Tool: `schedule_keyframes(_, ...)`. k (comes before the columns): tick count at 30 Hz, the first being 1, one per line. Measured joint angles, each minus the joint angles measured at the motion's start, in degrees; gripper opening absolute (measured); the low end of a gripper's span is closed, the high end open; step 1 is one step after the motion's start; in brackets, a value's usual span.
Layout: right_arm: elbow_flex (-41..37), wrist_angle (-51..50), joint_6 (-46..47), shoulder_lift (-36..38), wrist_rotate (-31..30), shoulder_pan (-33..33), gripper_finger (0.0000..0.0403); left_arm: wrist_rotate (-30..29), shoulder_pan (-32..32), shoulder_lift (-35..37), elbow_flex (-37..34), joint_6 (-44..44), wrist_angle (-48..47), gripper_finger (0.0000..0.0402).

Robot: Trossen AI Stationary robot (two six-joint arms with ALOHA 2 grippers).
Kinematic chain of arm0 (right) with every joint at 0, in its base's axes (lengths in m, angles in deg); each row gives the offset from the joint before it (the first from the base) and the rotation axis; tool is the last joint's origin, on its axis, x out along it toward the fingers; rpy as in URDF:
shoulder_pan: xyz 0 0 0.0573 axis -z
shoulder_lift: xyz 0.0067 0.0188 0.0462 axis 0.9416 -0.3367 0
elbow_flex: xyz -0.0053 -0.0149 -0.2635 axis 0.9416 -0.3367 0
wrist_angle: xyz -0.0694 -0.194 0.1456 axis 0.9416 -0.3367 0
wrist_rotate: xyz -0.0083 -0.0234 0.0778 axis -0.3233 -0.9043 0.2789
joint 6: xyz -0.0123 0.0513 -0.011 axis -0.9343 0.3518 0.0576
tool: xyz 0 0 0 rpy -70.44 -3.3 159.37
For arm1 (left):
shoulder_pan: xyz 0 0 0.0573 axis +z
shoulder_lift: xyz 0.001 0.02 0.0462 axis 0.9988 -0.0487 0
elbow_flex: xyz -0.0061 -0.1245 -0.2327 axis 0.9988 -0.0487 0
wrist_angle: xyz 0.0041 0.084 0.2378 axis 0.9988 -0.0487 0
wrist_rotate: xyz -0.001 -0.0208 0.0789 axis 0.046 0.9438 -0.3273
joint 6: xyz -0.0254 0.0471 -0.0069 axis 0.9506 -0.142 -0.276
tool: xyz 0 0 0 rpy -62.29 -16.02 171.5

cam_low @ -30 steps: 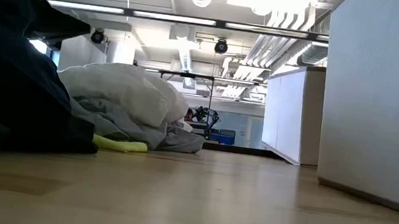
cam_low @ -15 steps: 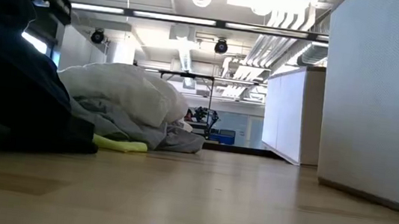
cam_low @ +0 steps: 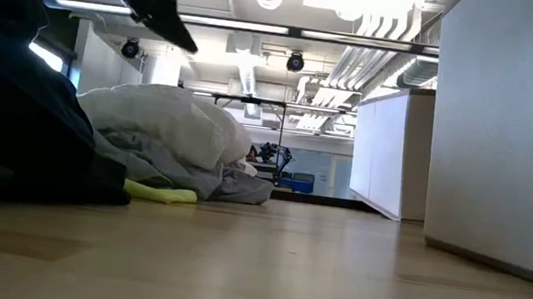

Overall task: Sort clothes
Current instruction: Put the white dress in the top white bin

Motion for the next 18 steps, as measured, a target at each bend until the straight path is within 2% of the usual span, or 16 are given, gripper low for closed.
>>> schedule_keyframes(4, 0.00, -0.02, 0.00, -0.02, 0.00, 0.01, 0.0000, 2.99, 5.55, -8.49, 8.77, -2.62, -9.39, 0.0101)
schedule_keyframes(8, 0.00, -0.01, -0.01, -0.01, 0.00, 0.00, 0.0000, 10.17, 10.80, -14.55, 15.33, -2.62, -17.28, 0.0178)
schedule_keyframes(11, 0.00, -0.02, 0.00, -0.02, 0.00, 0.00, 0.0000, 13.55, 13.76, -17.44, 16.02, -3.75, -18.57, 0.0233)
schedule_keyframes(13, 0.00, 0.00, 0.00, 0.00, 0.00, 0.00, 0.0000, 13.05, 15.08, -19.52, 16.01, -5.15, -19.24, 0.0261)
schedule_keyframes(15, 0.01, 0.00, -0.01, -0.01, 0.00, 0.00, 0.0000, 12.25, 16.35, -21.90, 16.01, -6.75, -20.15, 0.0279)
schedule_keyframes(18, 0.00, 0.00, -0.01, -0.01, 0.00, 0.01, 0.0000, 13.21, 17.63, -26.50, 16.01, -6.99, -19.81, 0.0283)
